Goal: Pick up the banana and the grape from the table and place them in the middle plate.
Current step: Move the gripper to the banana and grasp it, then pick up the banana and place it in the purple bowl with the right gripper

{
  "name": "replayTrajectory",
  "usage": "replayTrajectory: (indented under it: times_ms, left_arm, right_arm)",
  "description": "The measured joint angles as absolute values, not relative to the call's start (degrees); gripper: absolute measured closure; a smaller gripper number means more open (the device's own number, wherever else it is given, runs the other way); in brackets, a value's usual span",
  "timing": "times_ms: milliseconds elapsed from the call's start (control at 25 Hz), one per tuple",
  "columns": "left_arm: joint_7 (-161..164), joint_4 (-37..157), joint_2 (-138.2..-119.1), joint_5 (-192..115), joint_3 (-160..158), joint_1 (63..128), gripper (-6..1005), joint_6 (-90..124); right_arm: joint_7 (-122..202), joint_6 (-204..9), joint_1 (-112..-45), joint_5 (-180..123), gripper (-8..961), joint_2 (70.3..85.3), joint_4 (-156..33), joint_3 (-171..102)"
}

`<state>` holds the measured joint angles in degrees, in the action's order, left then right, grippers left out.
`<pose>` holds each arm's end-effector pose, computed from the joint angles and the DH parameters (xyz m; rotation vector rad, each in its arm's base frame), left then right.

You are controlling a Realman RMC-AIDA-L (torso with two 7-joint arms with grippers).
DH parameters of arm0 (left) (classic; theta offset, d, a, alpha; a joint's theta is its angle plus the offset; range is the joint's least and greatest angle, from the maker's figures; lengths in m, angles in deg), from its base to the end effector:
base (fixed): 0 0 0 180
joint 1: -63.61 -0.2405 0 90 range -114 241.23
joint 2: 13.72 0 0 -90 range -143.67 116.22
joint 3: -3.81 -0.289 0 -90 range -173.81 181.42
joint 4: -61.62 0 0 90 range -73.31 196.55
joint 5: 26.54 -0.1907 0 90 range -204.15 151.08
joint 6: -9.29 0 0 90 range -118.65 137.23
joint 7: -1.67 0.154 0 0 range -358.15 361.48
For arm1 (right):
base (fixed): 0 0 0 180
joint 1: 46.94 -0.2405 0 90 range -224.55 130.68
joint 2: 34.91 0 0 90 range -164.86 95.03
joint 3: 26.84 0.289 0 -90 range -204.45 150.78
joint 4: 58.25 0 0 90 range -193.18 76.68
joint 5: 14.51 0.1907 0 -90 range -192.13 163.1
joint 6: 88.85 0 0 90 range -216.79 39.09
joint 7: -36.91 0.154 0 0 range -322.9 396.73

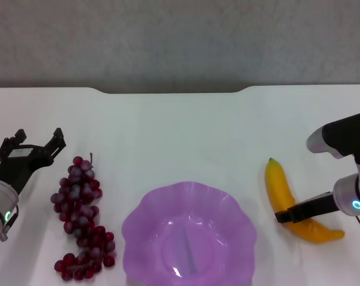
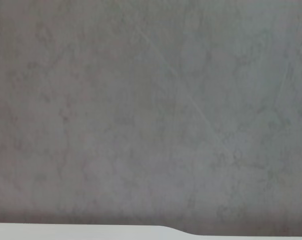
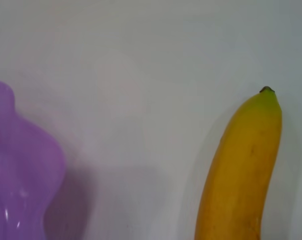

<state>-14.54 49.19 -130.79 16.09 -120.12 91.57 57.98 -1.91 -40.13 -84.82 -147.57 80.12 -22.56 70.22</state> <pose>-0.3535 0.3743 -0.0273 -1.6276 -0.8059 -0.6131 0.3146 0.3916 -0.0659 -2.3160 1.2066 -0.2621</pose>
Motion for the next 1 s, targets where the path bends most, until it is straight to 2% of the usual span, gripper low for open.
replayTrajectory:
  times_ms: [400,760,1000]
  left_arm:
    - [-14.69,49.42,-130.79,16.09,-119.93,91.21,106,57.98]
    - [-14.61,49.62,-130.74,16.09,-119.91,91.07,106,57.99]
    - [-14.46,49.58,-130.71,16.04,-120.08,91.54,105,57.98]
  right_arm:
    - [-1.89,-41.43,-83.46,-146.47,431,80.22,-20.48,69.16]
    - [-1.71,-26.81,-69.09,-141.9,428,79.85,13.76,69.68]
    - [-5.43,-24.09,-68.62,-135.1,426,80.0,18.16,68.68]
